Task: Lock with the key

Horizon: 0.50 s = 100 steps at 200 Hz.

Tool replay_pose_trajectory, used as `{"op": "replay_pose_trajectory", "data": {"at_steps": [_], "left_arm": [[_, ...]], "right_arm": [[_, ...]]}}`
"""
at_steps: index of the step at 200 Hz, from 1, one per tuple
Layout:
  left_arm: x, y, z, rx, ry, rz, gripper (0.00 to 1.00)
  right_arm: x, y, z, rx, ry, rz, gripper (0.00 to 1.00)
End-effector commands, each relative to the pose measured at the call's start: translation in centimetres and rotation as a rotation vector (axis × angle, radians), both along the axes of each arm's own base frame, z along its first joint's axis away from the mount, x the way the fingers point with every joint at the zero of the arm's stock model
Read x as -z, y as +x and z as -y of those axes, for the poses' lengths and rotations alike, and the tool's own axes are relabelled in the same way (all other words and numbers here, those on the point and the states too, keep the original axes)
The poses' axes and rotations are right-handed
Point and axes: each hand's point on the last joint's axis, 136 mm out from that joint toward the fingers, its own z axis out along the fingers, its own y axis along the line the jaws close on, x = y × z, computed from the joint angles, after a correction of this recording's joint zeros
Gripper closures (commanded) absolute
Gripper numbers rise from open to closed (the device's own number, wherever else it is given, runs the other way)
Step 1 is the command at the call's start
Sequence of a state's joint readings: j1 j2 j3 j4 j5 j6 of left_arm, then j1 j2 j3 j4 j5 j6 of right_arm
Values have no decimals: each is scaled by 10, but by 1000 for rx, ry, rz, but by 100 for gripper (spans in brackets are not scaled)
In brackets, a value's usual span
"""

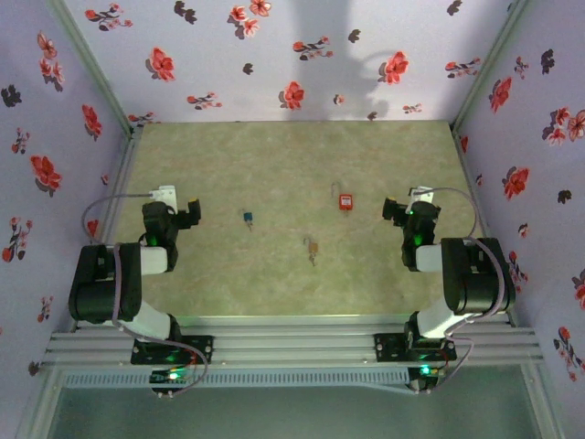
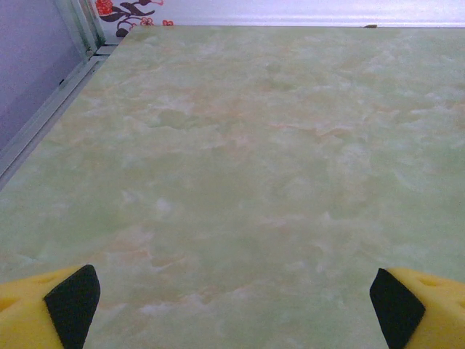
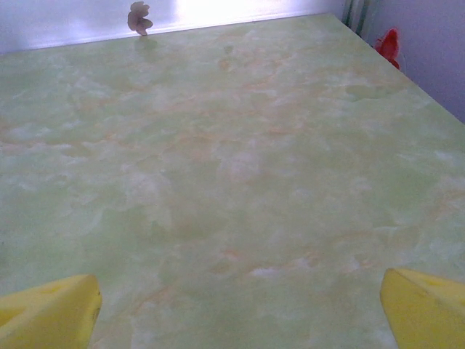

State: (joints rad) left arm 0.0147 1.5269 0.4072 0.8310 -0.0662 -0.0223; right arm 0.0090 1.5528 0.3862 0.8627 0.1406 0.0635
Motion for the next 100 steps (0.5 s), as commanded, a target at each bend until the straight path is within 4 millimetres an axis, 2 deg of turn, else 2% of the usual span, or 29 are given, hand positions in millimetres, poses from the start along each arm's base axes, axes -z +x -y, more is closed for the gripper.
{"op": "replay_pose_trajectory", "data": {"at_steps": [1, 17, 32, 53, 65, 82, 89, 96, 100], "left_arm": [[-2, 1, 2, 15, 19, 15, 0], [-14, 0, 1, 0, 28, 0, 0], [-31, 3, -2, -28, 35, -57, 0], [-75, 6, 1, -57, -77, -50, 0], [-102, 3, 7, -73, -198, -16, 0], [-139, -8, 13, -114, -416, 25, 0], [-148, -16, 16, -133, -511, 12, 0], [-157, -22, 22, -111, -576, -3, 0], [-162, -25, 26, -80, -597, -11, 0]], "right_arm": [[-3, 3, -1, 3, 19, 15, 1], [-8, 3, -8, -42, 16, 22, 1], [-26, -3, -15, -71, -1, 24, 1], [-64, -7, -35, -93, -55, 45, 1], [-96, -6, -38, -37, 47, 108, 1], [-138, -3, -53, -74, 214, 167, 1], [-156, -1, -60, -92, 302, 195, 1], [-165, 0, -61, -82, 377, 185, 1], [-162, -4, -57, -26, 429, 134, 1]]}}
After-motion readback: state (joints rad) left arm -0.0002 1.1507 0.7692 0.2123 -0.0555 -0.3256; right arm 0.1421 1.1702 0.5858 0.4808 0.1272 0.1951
